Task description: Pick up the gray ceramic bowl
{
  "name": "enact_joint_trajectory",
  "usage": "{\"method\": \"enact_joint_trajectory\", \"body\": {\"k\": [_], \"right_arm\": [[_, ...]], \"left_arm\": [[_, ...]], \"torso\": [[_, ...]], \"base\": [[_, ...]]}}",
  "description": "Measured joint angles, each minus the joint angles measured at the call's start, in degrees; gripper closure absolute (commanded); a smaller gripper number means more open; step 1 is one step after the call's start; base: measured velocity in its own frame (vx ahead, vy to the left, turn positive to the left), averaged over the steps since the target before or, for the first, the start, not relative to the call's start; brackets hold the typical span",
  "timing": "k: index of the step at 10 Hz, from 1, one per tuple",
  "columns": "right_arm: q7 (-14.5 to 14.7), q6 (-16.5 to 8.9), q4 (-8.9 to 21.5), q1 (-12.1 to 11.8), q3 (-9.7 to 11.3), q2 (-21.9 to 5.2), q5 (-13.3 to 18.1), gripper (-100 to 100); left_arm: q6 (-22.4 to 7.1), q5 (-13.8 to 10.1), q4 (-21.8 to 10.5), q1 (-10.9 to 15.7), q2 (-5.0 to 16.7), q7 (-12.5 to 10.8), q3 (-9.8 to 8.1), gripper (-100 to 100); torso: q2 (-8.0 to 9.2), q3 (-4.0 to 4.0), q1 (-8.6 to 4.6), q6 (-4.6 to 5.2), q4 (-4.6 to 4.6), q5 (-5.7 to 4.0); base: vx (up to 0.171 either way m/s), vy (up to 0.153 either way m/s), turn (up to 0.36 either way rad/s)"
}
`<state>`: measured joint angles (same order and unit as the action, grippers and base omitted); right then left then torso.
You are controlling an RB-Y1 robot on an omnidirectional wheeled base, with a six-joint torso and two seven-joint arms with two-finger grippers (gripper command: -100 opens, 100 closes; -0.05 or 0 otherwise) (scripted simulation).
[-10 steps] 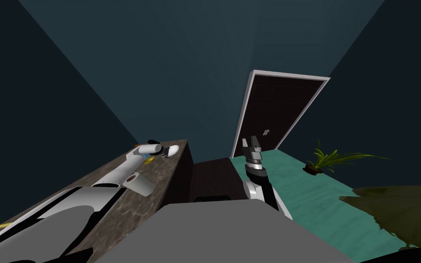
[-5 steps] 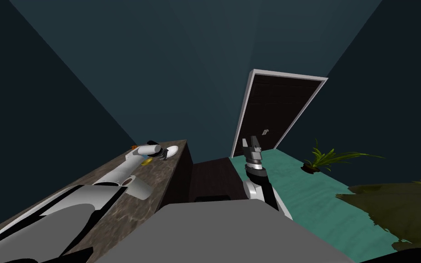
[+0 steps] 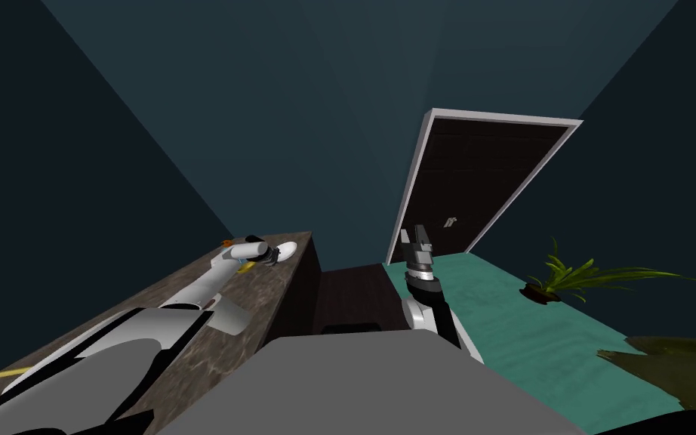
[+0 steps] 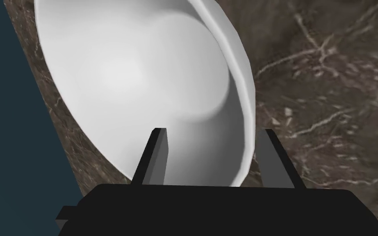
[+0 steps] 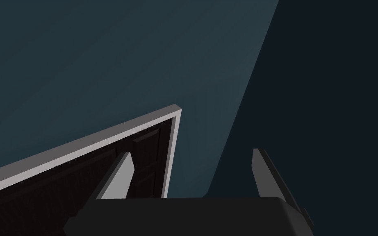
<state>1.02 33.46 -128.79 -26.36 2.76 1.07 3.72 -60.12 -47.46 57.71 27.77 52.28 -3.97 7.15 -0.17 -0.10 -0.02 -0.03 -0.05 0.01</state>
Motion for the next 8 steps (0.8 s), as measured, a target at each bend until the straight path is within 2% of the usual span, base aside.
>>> {"method": "enact_joint_trajectory", "body": {"k": [3, 4, 5, 7, 8], "right_arm": [[0.0, 0.0, 0.0, 0.0, 0.0, 0.0, 0.0, 0], [0.0, 0.0, 0.0, 0.0, 0.0, 0.0, 0.0, 0], [0.0, 0.0, 0.0, 0.0, 0.0, 0.0, 0.0, 0], [0.0, 0.0, 0.0, 0.0, 0.0, 0.0, 0.0, 0], [0.0, 0.0, 0.0, 0.0, 0.0, 0.0, 0.0, 0]], "left_arm": [[-0.1, 0.0, 0.0, 0.0, 0.0, 0.1, 0.06, 100], [-0.1, 0.0, 0.0, 0.0, 0.0, 0.1, 0.08, 0], [-0.1, 0.0, 0.0, -0.1, 0.0, 0.1, 0.08, 100], [-1.1, 0.1, 0.9, 0.2, 1.1, -1.9, 0.13, 100], [-1.3, 0.1, 1.0, 0.2, 1.1, -2.2, 0.13, 0]], "torso": [[0.14, 0.10, 0.03, -0.03, 0.07, 0.02], [0.17, 0.13, 0.02, -0.04, 0.09, 0.01], [0.19, 0.14, 0.01, -0.04, 0.10, 0.00], [0.69, 0.45, 0.03, 0.00, 0.24, -0.02], [0.57, 0.40, 0.01, -0.09, 0.23, -0.04]], "base": [[0.002, 0.001, -0.004], [0.000, 0.000, 0.000], [-0.098, 0.019, -0.189], [-0.104, 0.023, -0.129], [-0.009, 0.001, 0.007]]}}
